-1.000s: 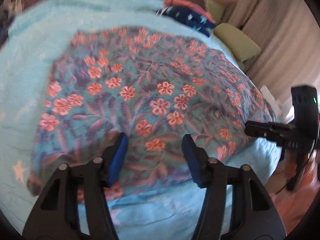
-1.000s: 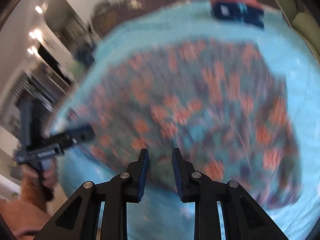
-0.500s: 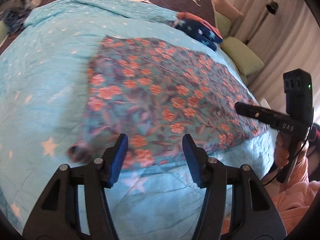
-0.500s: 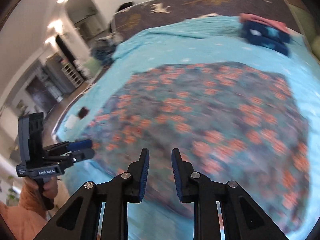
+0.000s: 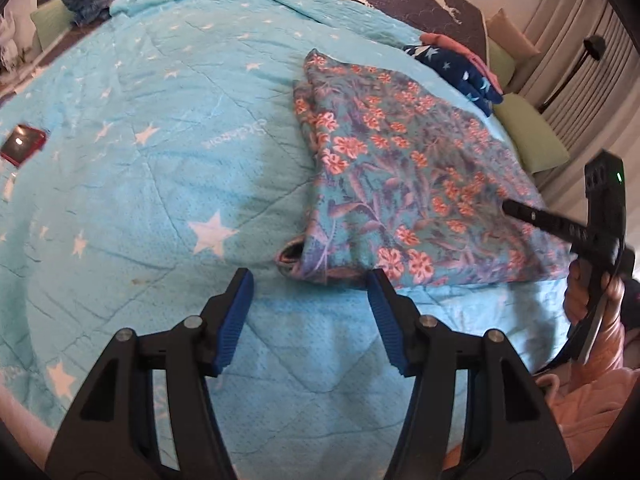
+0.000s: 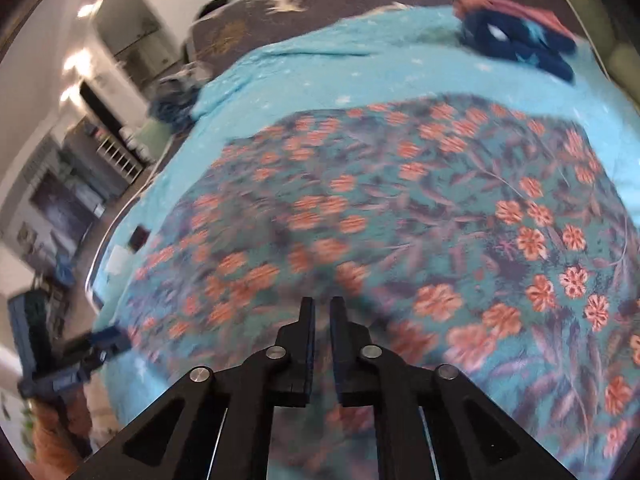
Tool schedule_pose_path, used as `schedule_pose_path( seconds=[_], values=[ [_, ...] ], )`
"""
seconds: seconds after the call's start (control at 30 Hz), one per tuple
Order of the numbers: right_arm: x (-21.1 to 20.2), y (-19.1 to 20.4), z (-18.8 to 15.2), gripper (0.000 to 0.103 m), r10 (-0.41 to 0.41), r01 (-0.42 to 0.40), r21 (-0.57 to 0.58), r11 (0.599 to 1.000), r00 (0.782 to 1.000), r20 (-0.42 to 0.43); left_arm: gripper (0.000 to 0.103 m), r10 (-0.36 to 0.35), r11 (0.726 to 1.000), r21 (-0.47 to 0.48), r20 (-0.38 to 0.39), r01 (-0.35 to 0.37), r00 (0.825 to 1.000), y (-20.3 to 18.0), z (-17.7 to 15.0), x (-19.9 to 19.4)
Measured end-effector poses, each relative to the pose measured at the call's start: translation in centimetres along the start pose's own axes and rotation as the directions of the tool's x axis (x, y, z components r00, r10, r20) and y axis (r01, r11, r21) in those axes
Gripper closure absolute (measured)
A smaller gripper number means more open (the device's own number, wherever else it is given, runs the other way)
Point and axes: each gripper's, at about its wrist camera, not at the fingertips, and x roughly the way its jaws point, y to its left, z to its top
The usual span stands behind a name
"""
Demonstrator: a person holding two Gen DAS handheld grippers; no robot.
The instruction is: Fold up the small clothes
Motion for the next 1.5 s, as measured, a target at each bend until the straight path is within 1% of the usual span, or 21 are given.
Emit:
schedule_pose_path(
  seconds=[0.07, 0.17, 0.23, 0.3, 0.33, 0.4, 0.43, 0.53, 0.57, 0.6, 0.67, 0.7, 0.77, 0.87, 0.93, 1.07, 1.17, 1.37, 1.4, 1.47, 1.5],
  values=[
    [-0.4, 2.0, -0.4, 0.091, 0.041, -0.041, -0.067, 0.997, 0.999, -0.003, 0.038, -0.052, 0.998, -0.032, -0.001, 0.052, 0.999, 0.4, 0.0, -0.1],
    [-0.7, 4.8, -1.2, 0.088, 0.050, -0.051, -0.175, 0.983, 0.999, -0.010, 0.038, -0.137, 0.988, -0.073, 0.006, 0.137, 0.991, 0.6, 0.5, 0.1],
    [-0.4, 5.9, -1.6, 0.087, 0.045, -0.050, -0.204, 0.978, 0.999, -0.025, 0.038, -0.204, 0.973, -0.113, 0.006, 0.203, 0.979, 0.8, 1.0, 0.7],
    [0.2, 6.2, -2.0, 0.086, 0.040, -0.047, -0.195, 0.980, 0.998, -0.038, 0.040, -0.213, 0.969, -0.128, 0.010, 0.212, 0.977, 0.8, 1.1, 0.9],
    [0.2, 5.8, -2.1, 0.086, 0.033, -0.041, -0.183, 0.982, 0.998, -0.044, 0.045, -0.206, 0.971, -0.122, 0.022, 0.207, 0.978, 0.8, 1.3, 1.0],
    [0.3, 4.5, -2.5, 0.085, 0.019, -0.028, -0.150, 0.988, 0.998, -0.061, 0.076, -0.203, 0.972, -0.113, 0.020, 0.204, 0.979, 0.6, 1.6, 1.2],
    [0.5, 3.8, -2.7, 0.085, 0.011, -0.021, -0.121, 0.992, 0.997, -0.075, 0.078, -0.216, 0.969, -0.119, 0.008, 0.216, 0.976, 0.6, 1.7, 1.4],
    [0.0, 3.4, -2.8, 0.084, 0.011, -0.019, -0.120, 0.993, 0.998, -0.069, 0.077, -0.204, 0.973, -0.110, 0.007, 0.203, 0.979, 0.7, 2.0, 1.0],
    [-0.2, 3.8, -2.8, 0.081, 0.001, -0.010, -0.142, 0.990, 0.998, -0.063, 0.074, -0.191, 0.976, -0.108, 0.009, 0.191, 0.981, 0.8, 2.0, 0.8],
    [-0.5, 4.6, -2.9, 0.076, -0.004, -0.006, -0.181, 0.983, 0.999, -0.054, 0.063, -0.169, 0.979, -0.110, 0.014, 0.169, 0.986, 1.0, 2.1, 0.5],
    [-0.3, 6.3, -2.9, 0.068, 0.007, -0.019, -0.243, 0.970, 0.999, -0.052, 0.049, -0.110, 0.988, -0.104, 0.040, 0.113, 0.993, 1.5, 2.3, -0.6],
    [-0.1, 7.4, -3.0, 0.063, 0.016, -0.030, -0.281, 0.959, 0.998, -0.055, 0.046, -0.059, 0.993, -0.096, 0.079, 0.067, 0.995, 1.9, 2.4, -1.7],
    [0.5, 9.7, -3.2, 0.061, 0.022, -0.043, -0.368, 0.929, 0.998, -0.060, 0.044, -0.001, 0.996, -0.091, 0.128, 0.012, 0.992, 2.7, 2.5, -3.3],
    [2.2, 14.2, -3.9, 0.058, 0.003, -0.030, -0.513, 0.858, 0.999, -0.054, 0.043, 0.051, 0.991, -0.133, 0.170, -0.029, 0.984, 4.5, 2.7, -4.8],
    [3.6, 17.2, -4.6, 0.054, -0.023, 0.000, -0.611, 0.792, 0.999, -0.029, 0.043, 0.098, 0.983, -0.173, 0.195, -0.065, 0.976, 6.0, 2.4, -5.9],
    [6.2, 22.2, -7.3, 0.050, -0.103, 0.113, -0.766, 0.632, 0.993, 0.061, 0.043, 0.135, 0.973, -0.213, 0.209, -0.089, 0.969, 7.9, 1.7, -7.0],
    [8.6, 23.3, -8.3, 0.050, -0.187, 0.225, -0.776, 0.589, 0.972, 0.140, 0.043, 0.156, 0.969, -0.219, 0.197, -0.112, 0.968, 8.8, 1.1, -7.2],
    [10.3, 24.0, -7.8, 0.055, -0.253, 0.372, -0.733, 0.570, 0.928, 0.274, 0.043, 0.152, 0.967, -0.229, 0.187, -0.108, 0.971, 10.2, 1.2, -7.0],
    [10.8, 23.9, -7.4, 0.067, -0.269, 0.396, -0.721, 0.569, 0.918, 0.291, 0.043, 0.147, 0.969, -0.227, 0.186, -0.103, 0.971, 10.3, 1.4, -7.0],
    [11.1, 23.4, -6.6, 0.089, -0.264, 0.367, -0.690, 0.624, 0.930, 0.256, 0.043, 0.130, 0.972, -0.218, 0.192, -0.087, 0.973, 10.3, 1.8, -6.9],
    [10.8, 23.2, -6.2, 0.091, -0.251, 0.352, -0.669, 0.654, 0.936, 0.247, 0.043, 0.115, 0.974, -0.214, 0.195, -0.072, 0.974, 10.2, 2.1, -6.7]
  ],
)
